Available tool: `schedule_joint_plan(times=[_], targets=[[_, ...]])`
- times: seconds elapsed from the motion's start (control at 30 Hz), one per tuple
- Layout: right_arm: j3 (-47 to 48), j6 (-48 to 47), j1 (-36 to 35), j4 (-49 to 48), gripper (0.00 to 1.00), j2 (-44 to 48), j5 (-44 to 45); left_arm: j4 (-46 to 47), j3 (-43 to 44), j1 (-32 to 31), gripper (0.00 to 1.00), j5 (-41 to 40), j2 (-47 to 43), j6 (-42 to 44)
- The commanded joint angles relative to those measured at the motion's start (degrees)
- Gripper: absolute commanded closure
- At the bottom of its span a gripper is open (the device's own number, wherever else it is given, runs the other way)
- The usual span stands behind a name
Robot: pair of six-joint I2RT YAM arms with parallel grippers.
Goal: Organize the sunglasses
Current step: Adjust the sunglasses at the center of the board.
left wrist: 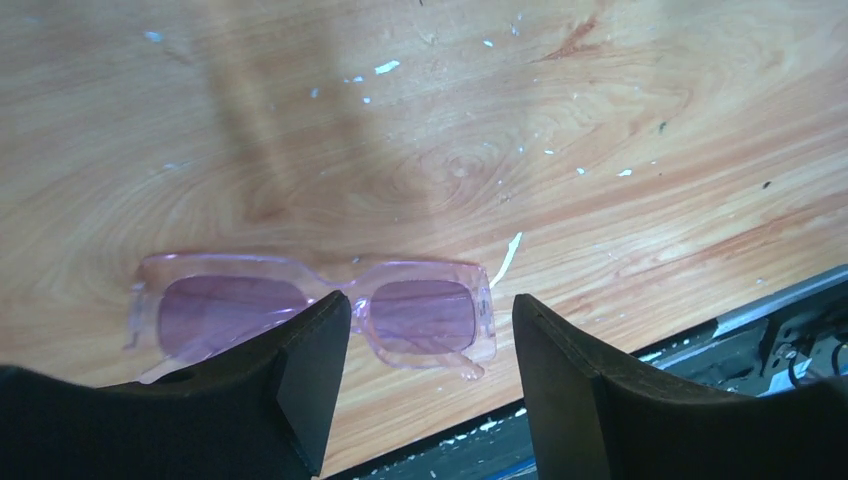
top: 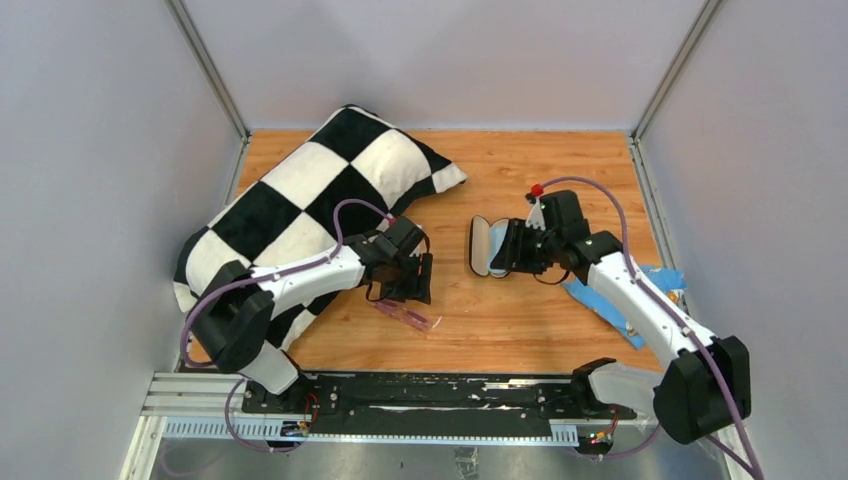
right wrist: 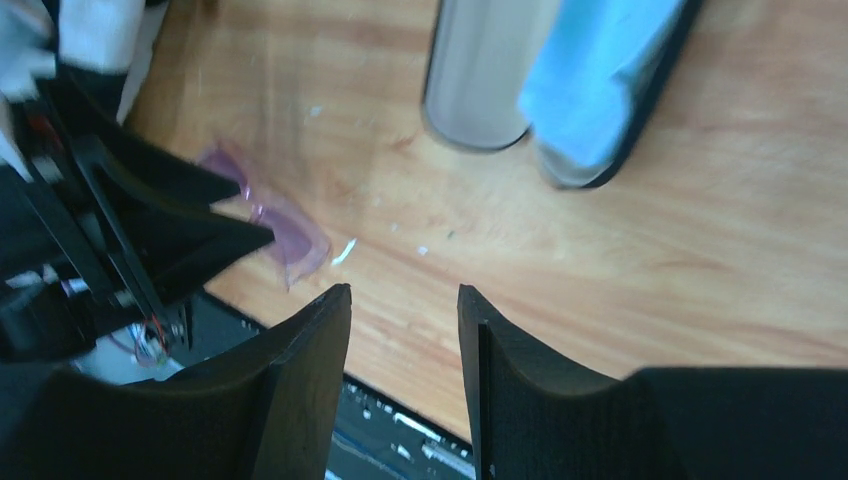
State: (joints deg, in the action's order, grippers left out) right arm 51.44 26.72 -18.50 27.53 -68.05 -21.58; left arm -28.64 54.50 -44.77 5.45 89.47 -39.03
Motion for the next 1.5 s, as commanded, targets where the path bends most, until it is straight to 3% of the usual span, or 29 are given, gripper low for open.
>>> schedule_joint_plan(times=[0.0,0.13,0.3,0.53,0.7,1.07,1.47], targets=[[-3.13,5.36,-10.15,3.12,0.51,4.27,7.32,-5.27,-0.5,1.72,0.33,-6.12,-5.16,1.45],[-5.98,6.98,-23.0,1.85,0.5,6.29,14.2,-5.28,-3.83,7.12,0.33,-8.28,-7.67,3.46],[-6.22,6.76,-37.66,-0.54,0.47,1.41,23.95,-4.2,-5.0,11.76,0.33,-10.9,-5.85,4.96],[-3.1,5.82,-48.37,-7.58,0.44,-11.01,29.89,-3.24,-3.64,12.43,0.34,-13.8,-1.07,6.02],[1.27,4.91,-49.74,-8.3,0.43,-19.48,32.38,-1.97,-5.79,12.42,0.35,-11.12,-0.65,6.19],[5.32,5.89,-49.19,-8.79,0.42,-27.79,35.96,0.65,-13.75,12.26,0.35,-6.07,-6.22,3.99],[9.87,4.25,-39.34,-6.67,0.43,-29.53,36.38,4.28,-18.57,5.85,0.34,1.5,-11.06,-1.94]])
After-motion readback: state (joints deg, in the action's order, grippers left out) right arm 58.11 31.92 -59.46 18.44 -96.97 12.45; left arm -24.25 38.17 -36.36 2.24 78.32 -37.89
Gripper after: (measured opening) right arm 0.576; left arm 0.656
